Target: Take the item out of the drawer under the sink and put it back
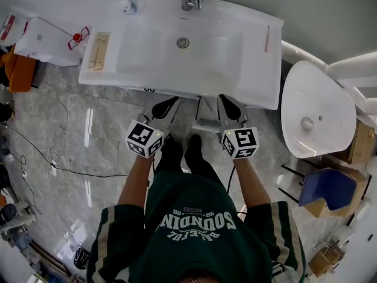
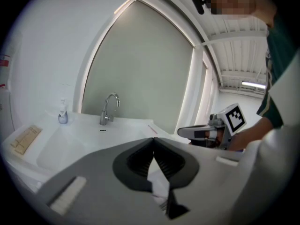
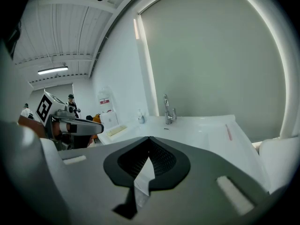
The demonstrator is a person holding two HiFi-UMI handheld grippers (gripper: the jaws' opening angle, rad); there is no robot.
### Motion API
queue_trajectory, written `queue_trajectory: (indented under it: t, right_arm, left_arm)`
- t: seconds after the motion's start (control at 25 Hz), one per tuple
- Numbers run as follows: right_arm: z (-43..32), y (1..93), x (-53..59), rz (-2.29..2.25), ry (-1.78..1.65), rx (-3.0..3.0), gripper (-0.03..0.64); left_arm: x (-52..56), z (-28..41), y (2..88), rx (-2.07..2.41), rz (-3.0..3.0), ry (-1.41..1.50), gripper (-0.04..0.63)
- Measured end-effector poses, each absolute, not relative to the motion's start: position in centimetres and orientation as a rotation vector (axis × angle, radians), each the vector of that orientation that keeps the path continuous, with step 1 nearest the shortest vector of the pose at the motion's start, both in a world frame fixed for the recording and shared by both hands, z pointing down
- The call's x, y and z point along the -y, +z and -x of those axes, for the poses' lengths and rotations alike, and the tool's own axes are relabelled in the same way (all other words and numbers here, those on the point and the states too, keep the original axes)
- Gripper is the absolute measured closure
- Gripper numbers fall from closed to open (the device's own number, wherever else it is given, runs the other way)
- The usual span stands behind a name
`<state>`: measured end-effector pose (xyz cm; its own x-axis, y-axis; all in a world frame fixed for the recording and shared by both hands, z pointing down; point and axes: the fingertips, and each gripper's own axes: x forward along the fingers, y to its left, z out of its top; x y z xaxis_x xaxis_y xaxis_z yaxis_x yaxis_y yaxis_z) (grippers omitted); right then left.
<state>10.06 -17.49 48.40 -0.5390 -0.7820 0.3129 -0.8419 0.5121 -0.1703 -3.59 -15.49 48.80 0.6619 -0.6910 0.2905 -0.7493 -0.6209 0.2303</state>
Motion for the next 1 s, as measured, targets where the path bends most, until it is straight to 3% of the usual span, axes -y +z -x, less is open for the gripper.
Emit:
queue_trajectory:
  t: [0.48, 0.76, 1.0]
  right_arm:
    - [-11.5, 58.0, 12.0, -1.305, 0.585, 2.398, 0.614]
    - [-10.8, 65.1, 10.8, -1.133, 0.634, 2.257, 0.503]
    - [-11.0, 69.8, 10.9, -1.079, 0.66, 2.178, 0.503]
  left_arm:
    - [10.9, 2.4, 54.9, 1.037, -2.459, 0.337, 0.545]
    - [8.7, 2.6, 57.1, 1.011, -2.411, 0.365, 0.545]
    - [7.9, 3.9, 58.6, 1.043, -2.359, 0.378, 0.545]
